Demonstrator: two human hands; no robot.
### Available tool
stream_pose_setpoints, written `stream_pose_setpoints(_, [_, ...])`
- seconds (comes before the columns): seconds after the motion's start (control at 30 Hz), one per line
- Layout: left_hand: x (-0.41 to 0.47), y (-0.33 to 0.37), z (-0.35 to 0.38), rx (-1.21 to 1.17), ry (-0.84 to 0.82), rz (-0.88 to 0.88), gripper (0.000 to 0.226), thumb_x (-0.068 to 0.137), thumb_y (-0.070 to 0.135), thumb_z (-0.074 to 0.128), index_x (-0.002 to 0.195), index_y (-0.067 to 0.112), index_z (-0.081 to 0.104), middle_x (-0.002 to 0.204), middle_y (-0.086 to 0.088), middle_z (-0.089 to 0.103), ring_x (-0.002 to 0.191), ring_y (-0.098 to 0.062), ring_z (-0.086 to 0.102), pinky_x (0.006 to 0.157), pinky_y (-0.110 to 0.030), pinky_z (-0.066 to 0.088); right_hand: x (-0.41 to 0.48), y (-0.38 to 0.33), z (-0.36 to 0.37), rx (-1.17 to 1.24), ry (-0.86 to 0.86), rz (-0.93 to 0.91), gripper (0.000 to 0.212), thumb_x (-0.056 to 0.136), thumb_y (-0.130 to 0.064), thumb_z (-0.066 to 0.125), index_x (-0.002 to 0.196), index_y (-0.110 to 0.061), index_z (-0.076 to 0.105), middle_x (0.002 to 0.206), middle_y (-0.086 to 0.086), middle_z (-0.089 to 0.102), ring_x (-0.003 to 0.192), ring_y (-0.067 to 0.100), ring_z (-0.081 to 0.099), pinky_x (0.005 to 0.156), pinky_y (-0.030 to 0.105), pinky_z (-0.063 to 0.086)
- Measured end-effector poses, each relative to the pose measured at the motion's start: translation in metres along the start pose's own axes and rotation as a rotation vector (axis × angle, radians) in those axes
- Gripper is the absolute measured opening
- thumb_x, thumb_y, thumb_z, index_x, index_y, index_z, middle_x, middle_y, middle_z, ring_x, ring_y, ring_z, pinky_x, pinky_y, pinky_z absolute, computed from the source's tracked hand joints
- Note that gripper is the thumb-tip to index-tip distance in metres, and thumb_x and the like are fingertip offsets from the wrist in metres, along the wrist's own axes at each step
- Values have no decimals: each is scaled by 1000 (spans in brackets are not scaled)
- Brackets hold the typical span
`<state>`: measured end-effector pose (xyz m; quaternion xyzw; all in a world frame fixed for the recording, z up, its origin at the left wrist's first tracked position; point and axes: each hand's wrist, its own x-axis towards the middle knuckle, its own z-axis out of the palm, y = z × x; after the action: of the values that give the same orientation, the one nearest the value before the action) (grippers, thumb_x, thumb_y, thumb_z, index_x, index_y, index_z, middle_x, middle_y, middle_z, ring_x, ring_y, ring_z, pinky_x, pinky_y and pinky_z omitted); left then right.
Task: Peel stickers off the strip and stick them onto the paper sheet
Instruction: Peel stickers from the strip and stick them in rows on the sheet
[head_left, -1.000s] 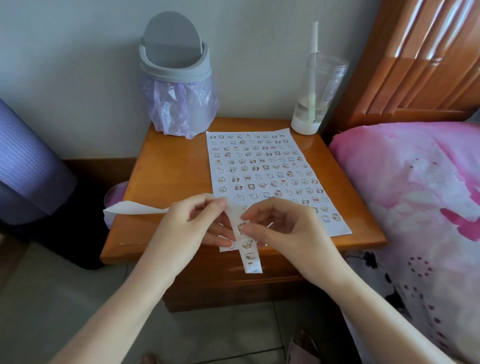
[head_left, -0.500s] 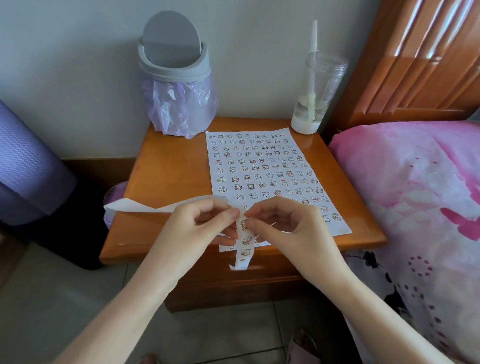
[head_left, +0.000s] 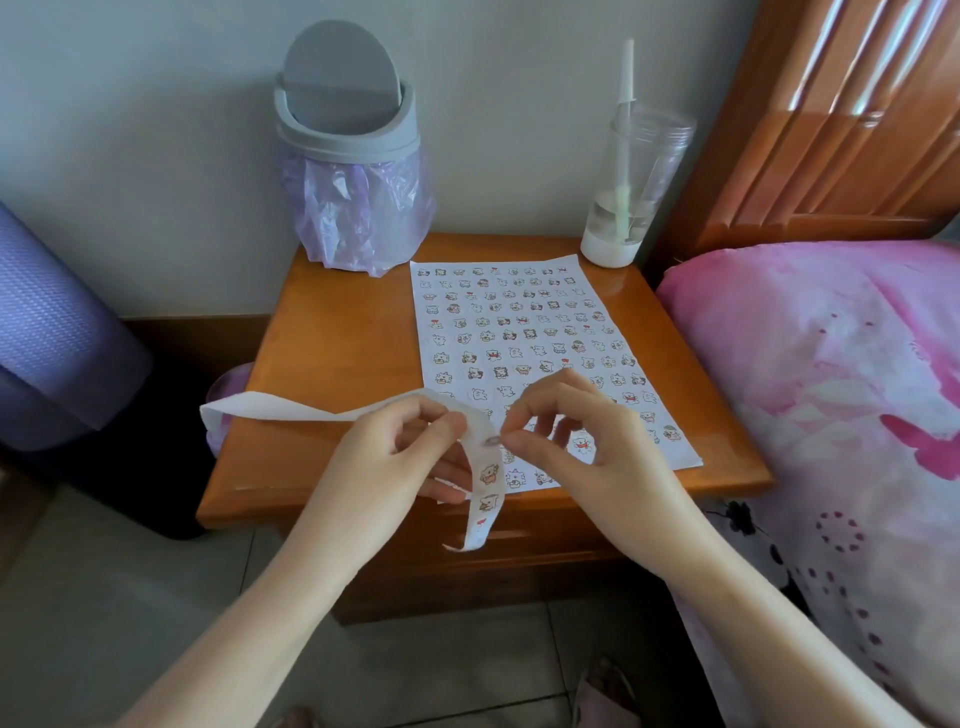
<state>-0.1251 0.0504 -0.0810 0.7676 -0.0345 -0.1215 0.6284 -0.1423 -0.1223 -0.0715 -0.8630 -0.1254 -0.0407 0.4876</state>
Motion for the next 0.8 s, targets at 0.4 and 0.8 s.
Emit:
stream_pose_setpoints(0.4, [1,-4,-2,74,-5,-25,13,93,18,52,95,10,63,74,1,75,59,-19,72,57,-31,60,11,27,-51,-22,-171,346,6,80,-23,69,84,-19,70,73,-6,69,58,0,57,53,11,42])
stream_pose_setpoints(0.8, [4,-10,-2,201,-18,-39,14,92,21,54,97,11,62,88,3,73,65,-15,72,63,-35,61,11,35,-46,-68,-228,374,6,81,-24,70,85,-20,71,81,-5,71,68,2,62,66,15,50])
